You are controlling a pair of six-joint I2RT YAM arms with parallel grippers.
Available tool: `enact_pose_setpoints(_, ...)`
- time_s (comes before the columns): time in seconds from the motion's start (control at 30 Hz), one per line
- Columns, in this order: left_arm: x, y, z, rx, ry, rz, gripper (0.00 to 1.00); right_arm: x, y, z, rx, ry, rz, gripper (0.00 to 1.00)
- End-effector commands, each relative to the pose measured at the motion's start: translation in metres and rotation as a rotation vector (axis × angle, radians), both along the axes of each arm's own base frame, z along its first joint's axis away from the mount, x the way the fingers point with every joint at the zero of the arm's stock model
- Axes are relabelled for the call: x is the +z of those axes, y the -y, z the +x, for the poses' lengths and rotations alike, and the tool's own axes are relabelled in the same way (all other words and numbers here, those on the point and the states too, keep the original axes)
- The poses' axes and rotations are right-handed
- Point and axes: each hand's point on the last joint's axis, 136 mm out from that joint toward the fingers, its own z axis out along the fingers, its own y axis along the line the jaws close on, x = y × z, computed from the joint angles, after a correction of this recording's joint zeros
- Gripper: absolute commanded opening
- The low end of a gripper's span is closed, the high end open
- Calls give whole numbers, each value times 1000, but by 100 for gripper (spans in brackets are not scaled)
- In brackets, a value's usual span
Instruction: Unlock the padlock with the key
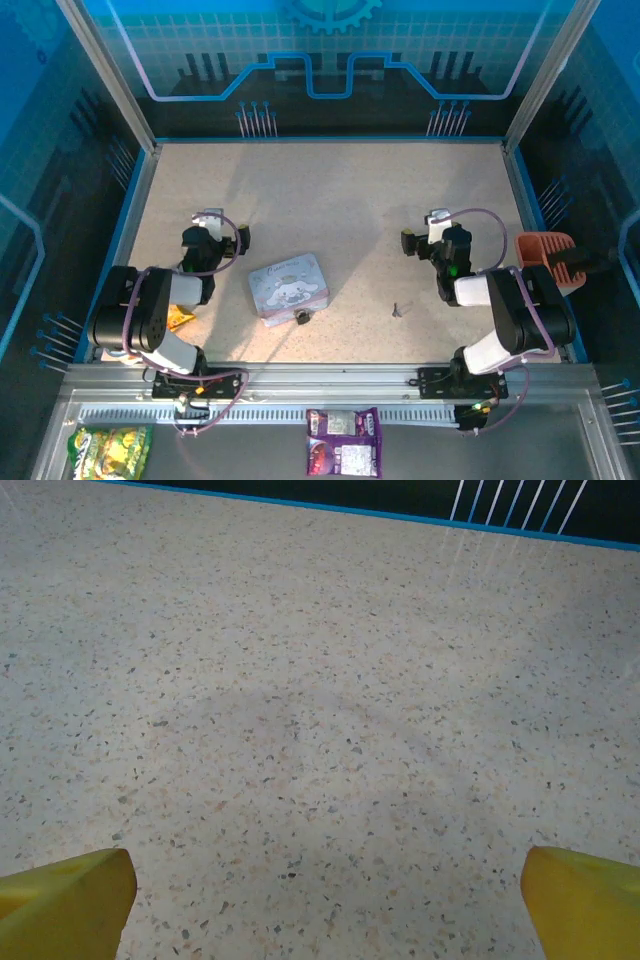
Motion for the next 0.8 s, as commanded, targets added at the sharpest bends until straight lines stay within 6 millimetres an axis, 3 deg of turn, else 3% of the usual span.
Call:
enact_pose_setpoints(0.0,15,7,12,-22,60,-20,99,21,3,14,0,81,-10,100)
enact_pose_setpoints(0.77,16,7,12,-22,61,-21,99,20,3,14,4,78,-4,100)
